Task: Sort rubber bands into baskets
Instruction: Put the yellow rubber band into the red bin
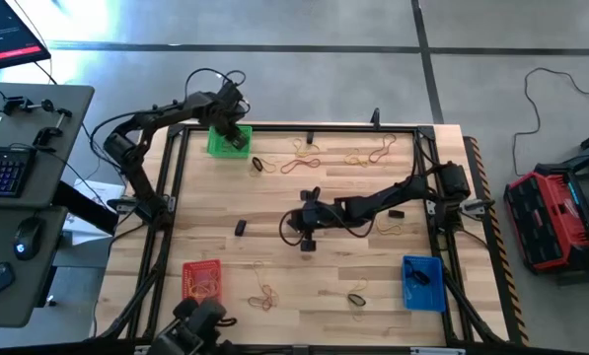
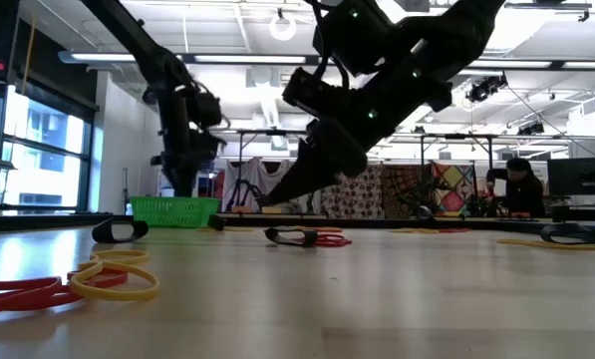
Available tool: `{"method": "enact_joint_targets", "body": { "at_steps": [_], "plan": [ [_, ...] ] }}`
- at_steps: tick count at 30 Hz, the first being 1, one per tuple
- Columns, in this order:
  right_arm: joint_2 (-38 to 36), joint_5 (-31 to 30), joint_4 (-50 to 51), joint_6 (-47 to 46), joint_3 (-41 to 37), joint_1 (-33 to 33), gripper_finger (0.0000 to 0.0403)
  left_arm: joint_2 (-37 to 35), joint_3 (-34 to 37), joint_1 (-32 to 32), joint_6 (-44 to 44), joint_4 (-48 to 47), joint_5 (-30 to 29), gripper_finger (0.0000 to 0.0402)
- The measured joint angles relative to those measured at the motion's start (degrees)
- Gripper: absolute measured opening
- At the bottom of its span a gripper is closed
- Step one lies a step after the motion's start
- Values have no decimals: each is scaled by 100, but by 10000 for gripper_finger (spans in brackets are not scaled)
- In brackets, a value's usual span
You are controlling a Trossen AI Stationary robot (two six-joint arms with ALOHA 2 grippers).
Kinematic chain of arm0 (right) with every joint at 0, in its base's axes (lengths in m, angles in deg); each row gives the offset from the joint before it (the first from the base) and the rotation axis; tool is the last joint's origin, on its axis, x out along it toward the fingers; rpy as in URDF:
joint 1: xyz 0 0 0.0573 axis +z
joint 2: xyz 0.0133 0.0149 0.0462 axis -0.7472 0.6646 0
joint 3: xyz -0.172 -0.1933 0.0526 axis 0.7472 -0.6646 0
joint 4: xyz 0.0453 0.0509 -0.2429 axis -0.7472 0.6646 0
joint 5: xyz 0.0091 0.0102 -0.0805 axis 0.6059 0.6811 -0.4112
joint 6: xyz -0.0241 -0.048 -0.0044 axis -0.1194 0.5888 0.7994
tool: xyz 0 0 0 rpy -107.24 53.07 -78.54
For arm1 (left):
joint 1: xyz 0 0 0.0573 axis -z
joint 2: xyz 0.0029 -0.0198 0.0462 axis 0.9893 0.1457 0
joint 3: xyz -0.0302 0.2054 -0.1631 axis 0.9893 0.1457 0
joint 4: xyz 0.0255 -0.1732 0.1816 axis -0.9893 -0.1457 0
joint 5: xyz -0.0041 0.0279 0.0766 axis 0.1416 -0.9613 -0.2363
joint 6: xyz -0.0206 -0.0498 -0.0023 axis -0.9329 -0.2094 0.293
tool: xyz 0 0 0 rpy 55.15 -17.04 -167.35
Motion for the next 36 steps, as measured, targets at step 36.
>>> {"method": "enact_joint_targets", "body": {
  "at_steps": [36],
  "plan": [
    [-803, -128, 1867, 143, 0, -1079, 0, -3883, 4751, 2941, -690, 6623, 1, 16]
  ]
}}
